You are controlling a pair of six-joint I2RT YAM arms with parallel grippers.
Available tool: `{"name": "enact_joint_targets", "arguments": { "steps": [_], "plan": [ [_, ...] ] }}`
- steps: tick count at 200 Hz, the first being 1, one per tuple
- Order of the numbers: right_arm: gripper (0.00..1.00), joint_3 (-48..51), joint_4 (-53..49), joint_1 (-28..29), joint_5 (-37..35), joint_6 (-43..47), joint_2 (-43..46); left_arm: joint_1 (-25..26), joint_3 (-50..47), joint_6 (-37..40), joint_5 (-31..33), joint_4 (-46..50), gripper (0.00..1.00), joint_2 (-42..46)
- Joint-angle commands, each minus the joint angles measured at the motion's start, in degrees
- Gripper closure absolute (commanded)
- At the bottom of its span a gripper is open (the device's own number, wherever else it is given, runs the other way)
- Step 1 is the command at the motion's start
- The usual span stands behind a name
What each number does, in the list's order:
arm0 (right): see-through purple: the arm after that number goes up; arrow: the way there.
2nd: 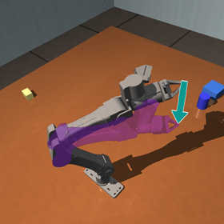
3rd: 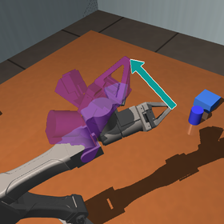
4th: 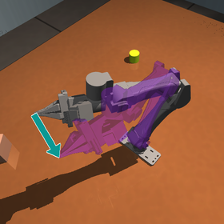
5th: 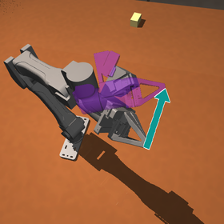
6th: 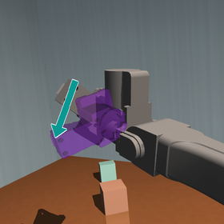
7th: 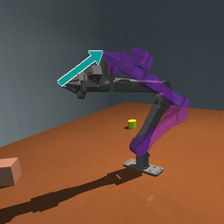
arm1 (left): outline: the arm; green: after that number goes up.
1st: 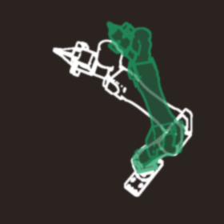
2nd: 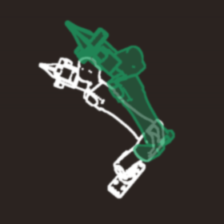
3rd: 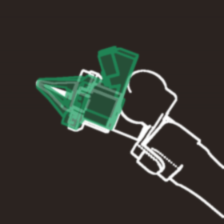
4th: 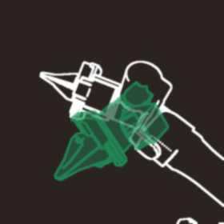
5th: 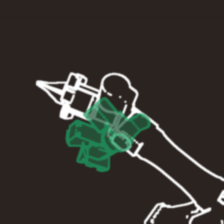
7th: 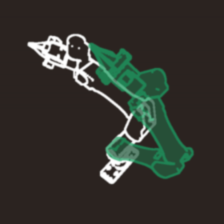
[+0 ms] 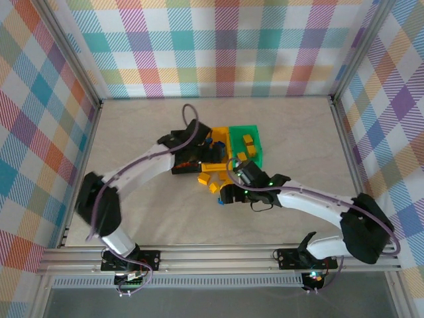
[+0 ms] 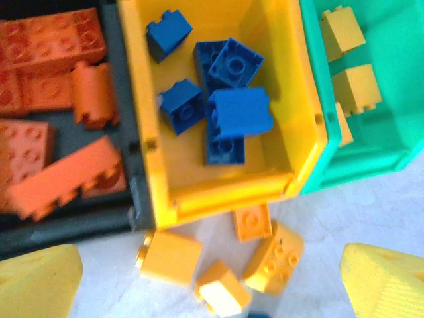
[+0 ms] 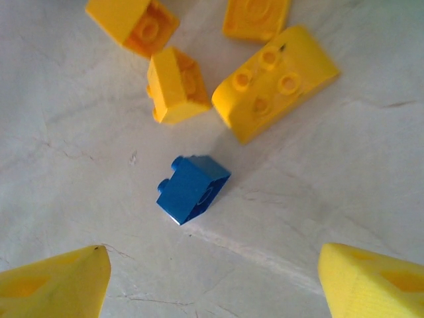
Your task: Sort the legos into containers by color
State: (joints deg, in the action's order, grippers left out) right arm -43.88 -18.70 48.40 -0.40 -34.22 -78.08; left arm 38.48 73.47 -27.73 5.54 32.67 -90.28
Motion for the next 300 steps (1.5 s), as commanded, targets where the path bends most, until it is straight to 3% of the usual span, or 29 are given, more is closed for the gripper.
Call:
{"name": "enact_joint_targets", "arguments": {
  "steps": [1,45,84,114,146,208,244,300],
  "plan": [
    [0.19,-1.9,3.5,1.6,-0.5,-2.4,-3.4,0.6,-8.9,-3.1,-0.6,-2.6,0.0,8.2],
    [0.2,-5.9,5.1,3.8,-2.6,-2.6,-10.0,1.1,-26.5,-7.5,-0.4,-3.7,0.0,22.2],
    [0.29,-9.5,0.7,4.3,-6.7,-3.8,-14.9,1.0,-33.3,-9.8,1.0,-2.8,0.0,28.8],
    [0.37,-11.5,-2.6,4.6,-8.0,-3.8,-18.0,0.5,-34.3,-10.3,1.5,-1.8,0.0,29.6],
    [0.53,-11.5,-2.9,4.7,-7.9,-4.2,-19.3,0.1,-34.4,-10.1,1.4,-1.9,0.0,29.9],
    [0.74,-11.4,-3.0,4.4,-8.3,-1.7,-13.3,-0.1,-32.6,-8.4,1.7,-1.1,0.0,29.7],
    [0.75,-17.9,-6.0,0.6,-7.2,2.9,-9.1,-0.1,-31.8,-7.6,1.5,-1.3,0.0,29.0],
    [0.72,-37.3,-8.8,-6.7,-6.3,7.8,-24.6,-0.2,-30.9,-6.1,0.0,-1.8,0.0,26.0]
  ]
}}
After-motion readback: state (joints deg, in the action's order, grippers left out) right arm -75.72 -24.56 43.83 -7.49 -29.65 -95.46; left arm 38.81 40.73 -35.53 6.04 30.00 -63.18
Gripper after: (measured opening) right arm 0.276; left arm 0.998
